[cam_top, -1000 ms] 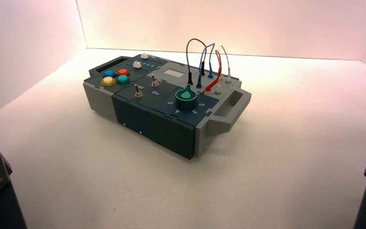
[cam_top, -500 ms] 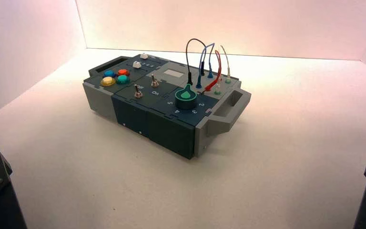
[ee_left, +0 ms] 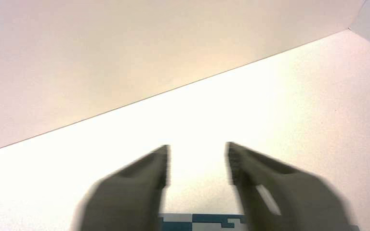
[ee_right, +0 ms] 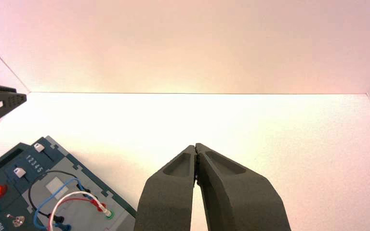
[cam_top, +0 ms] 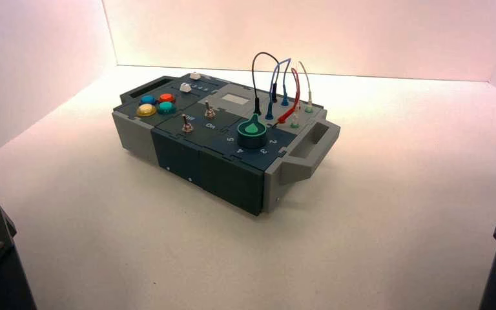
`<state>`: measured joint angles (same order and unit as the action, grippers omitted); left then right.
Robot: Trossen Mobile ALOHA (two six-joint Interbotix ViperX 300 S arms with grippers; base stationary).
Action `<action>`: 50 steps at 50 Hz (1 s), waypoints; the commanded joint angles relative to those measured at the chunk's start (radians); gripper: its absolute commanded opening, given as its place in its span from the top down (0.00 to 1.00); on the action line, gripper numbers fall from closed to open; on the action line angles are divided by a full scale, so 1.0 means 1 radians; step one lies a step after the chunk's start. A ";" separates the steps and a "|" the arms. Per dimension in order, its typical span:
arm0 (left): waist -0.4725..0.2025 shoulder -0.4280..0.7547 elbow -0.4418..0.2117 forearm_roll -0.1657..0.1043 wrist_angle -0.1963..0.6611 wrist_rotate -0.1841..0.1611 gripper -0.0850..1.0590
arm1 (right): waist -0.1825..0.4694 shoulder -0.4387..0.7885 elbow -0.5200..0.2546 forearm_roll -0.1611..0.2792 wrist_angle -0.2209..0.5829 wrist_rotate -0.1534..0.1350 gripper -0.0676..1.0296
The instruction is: Close left gripper.
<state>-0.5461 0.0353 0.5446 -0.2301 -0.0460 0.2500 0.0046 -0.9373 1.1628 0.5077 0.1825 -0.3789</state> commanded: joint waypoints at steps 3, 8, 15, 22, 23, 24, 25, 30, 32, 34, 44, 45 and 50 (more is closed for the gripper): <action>-0.005 -0.037 -0.009 0.002 -0.003 0.003 0.71 | -0.002 0.002 -0.015 0.000 -0.009 -0.002 0.96; -0.003 -0.038 -0.009 0.003 -0.003 0.003 0.77 | -0.002 0.003 -0.014 0.000 -0.011 -0.002 0.96; -0.005 -0.040 -0.008 0.002 -0.005 0.003 0.92 | -0.002 0.002 -0.015 0.000 -0.011 -0.002 0.96; -0.003 -0.041 -0.003 0.002 -0.008 0.003 0.96 | -0.002 0.002 -0.015 0.000 -0.009 -0.002 0.96; -0.005 -0.041 -0.003 0.002 -0.011 0.003 0.96 | -0.002 0.002 -0.015 0.000 -0.011 -0.002 0.96; -0.005 -0.041 -0.002 0.003 -0.009 0.003 0.96 | -0.002 0.002 -0.015 0.000 -0.011 -0.002 0.96; -0.005 -0.041 -0.002 0.003 -0.009 0.003 0.96 | -0.002 0.002 -0.015 0.000 -0.011 -0.002 0.96; -0.003 -0.041 0.000 0.005 -0.011 0.008 0.96 | -0.002 0.002 -0.015 0.000 -0.011 -0.002 0.96; -0.005 -0.043 0.000 0.003 -0.012 0.009 0.96 | -0.002 0.002 -0.017 0.000 -0.011 -0.002 0.96; -0.005 -0.043 0.000 0.005 -0.012 0.009 0.96 | -0.002 0.002 -0.017 0.000 -0.011 -0.002 0.96; -0.005 -0.046 0.002 0.005 -0.014 0.009 0.96 | -0.002 0.000 -0.015 0.000 -0.011 -0.002 0.96; -0.003 -0.046 0.002 0.005 -0.014 0.009 0.96 | -0.002 0.000 -0.015 0.000 -0.011 -0.002 0.96; -0.005 -0.048 0.006 0.006 -0.014 0.012 0.96 | 0.002 -0.008 -0.015 0.000 -0.009 -0.002 0.96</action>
<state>-0.5476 0.0245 0.5584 -0.2270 -0.0476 0.2546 0.0046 -0.9434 1.1643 0.5077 0.1825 -0.3789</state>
